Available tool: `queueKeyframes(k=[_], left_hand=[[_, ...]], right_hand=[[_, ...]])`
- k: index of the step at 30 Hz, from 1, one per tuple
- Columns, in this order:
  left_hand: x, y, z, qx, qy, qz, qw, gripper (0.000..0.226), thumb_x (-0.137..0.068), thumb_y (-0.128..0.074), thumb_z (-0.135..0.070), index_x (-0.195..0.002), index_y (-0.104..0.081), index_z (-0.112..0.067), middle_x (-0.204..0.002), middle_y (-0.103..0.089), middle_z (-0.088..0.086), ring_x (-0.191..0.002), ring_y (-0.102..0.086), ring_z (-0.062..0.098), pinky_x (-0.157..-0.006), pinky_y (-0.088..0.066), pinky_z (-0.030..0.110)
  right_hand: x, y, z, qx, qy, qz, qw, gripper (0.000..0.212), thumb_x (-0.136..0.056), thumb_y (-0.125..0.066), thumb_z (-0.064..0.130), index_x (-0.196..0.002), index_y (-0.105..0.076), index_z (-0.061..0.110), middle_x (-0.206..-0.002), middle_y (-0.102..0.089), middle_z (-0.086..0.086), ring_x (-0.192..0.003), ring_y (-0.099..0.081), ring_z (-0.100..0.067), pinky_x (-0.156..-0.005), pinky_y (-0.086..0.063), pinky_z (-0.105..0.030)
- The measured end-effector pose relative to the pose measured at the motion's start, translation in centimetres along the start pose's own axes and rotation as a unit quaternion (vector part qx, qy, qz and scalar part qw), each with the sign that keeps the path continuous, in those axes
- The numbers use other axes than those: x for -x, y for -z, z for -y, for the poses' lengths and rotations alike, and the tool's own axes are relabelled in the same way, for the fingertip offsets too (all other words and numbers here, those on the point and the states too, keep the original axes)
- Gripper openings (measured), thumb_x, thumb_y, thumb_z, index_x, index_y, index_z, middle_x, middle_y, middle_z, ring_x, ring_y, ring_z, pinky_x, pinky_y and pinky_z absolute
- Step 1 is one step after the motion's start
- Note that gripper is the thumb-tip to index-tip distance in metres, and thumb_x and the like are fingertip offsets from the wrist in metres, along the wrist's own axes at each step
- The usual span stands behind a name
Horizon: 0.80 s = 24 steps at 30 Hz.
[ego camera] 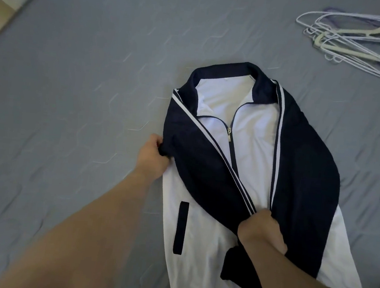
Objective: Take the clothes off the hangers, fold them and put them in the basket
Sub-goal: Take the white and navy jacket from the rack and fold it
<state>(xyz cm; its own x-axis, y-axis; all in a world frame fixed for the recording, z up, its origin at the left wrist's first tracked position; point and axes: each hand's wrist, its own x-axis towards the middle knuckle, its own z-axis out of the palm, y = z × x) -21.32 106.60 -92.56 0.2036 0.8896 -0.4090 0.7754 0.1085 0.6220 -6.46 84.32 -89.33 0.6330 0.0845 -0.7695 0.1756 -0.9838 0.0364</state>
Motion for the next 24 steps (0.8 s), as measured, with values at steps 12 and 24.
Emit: queueKeyframes(k=[12, 24], left_hand=[[-0.2, -0.1, -0.8, 0.005, -0.022, -0.120, 0.992, 0.044, -0.086, -0.042, 0.004, -0.121, -0.054, -0.021, -0.091, -0.062, -0.006, -0.080, -0.059, 0.019, -0.071, -0.045, 0.030], [-2.7, 3.4, 2.9, -0.001, 0.268, 0.123, 0.956, 0.015, -0.090, -0.055, 0.002, -0.104, -0.059, -0.003, -0.079, -0.068, 0.014, -0.060, -0.063, 0.022, -0.050, -0.054, 0.026]], right_hand=[[-1.6, 0.3, -1.2, -0.118, -0.034, -0.021, 0.992, 0.023, -0.092, -0.045, 0.010, -0.108, -0.059, 0.002, -0.096, -0.059, -0.014, -0.073, -0.052, -0.026, -0.071, -0.049, -0.035], [-1.1, -1.1, -2.4, -0.073, 0.043, 0.006, 0.996, 0.034, -0.086, -0.053, 0.014, -0.120, -0.056, 0.015, -0.100, -0.060, -0.004, -0.076, -0.051, -0.021, -0.066, -0.043, -0.030]])
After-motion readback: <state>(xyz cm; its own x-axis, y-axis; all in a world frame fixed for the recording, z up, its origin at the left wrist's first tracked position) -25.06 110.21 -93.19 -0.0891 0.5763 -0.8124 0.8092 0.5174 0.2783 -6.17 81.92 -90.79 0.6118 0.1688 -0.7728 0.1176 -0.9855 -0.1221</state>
